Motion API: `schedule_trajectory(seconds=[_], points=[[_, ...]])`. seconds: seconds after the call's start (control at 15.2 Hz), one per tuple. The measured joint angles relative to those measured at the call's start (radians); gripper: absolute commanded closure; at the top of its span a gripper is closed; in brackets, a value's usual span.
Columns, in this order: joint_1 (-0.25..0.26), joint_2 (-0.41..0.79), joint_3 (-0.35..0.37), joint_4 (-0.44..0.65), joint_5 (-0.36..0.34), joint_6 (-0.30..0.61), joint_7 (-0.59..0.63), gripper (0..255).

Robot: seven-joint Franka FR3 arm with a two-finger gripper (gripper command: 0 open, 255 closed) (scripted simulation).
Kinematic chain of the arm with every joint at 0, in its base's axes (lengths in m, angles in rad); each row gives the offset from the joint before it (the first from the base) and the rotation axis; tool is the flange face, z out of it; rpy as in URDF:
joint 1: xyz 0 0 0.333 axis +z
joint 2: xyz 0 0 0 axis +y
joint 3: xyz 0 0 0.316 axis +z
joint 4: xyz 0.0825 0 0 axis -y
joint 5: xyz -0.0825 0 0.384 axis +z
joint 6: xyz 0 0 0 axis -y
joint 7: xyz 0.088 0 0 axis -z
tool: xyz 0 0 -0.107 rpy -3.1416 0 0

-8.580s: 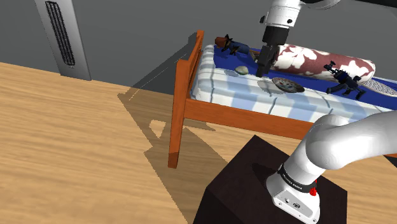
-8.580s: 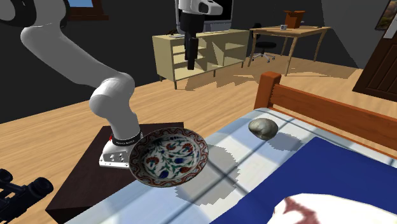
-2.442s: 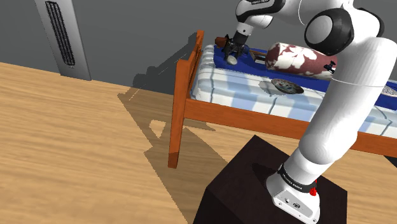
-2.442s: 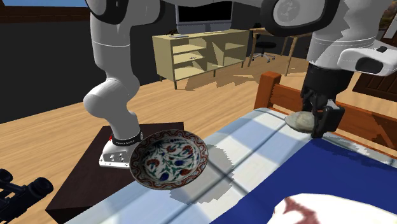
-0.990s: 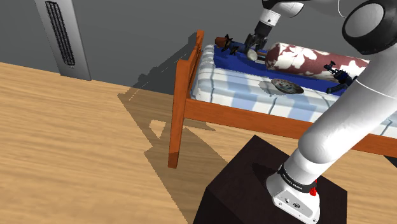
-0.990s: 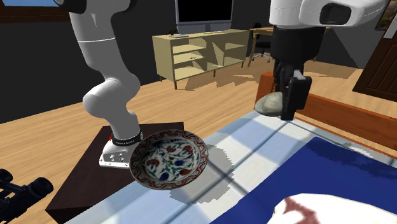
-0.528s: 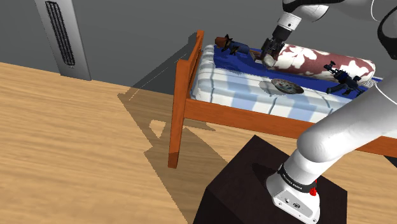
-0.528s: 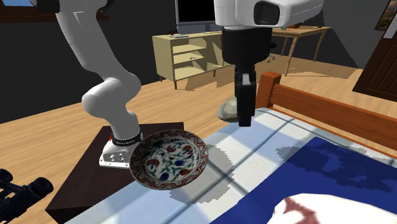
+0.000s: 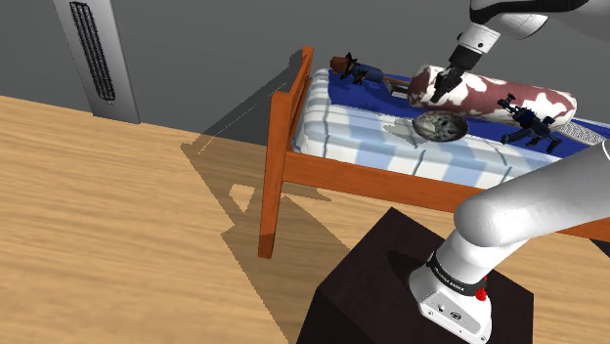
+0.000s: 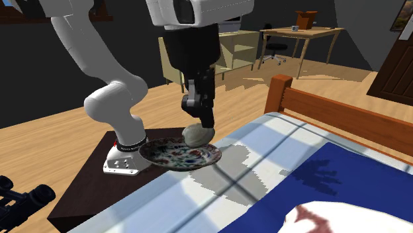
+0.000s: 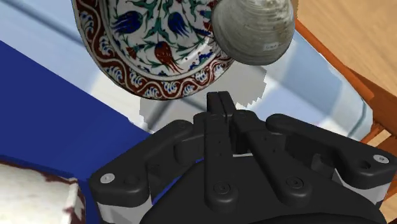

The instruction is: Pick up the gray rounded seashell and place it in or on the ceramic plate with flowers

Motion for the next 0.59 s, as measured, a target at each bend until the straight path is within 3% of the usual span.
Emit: schedule_trajectory(seconds=[0.13,0.46,0.59], points=[[0.016,0.012,0.0,0.007,-0.008,-0.019,-0.038,0],[0.147,0.079,0.018,0.029,-0.117,-0.179,-0.462,0],[0.162,0.066,0.026,-0.009,-0.142,-0.182,-0.522,0]])
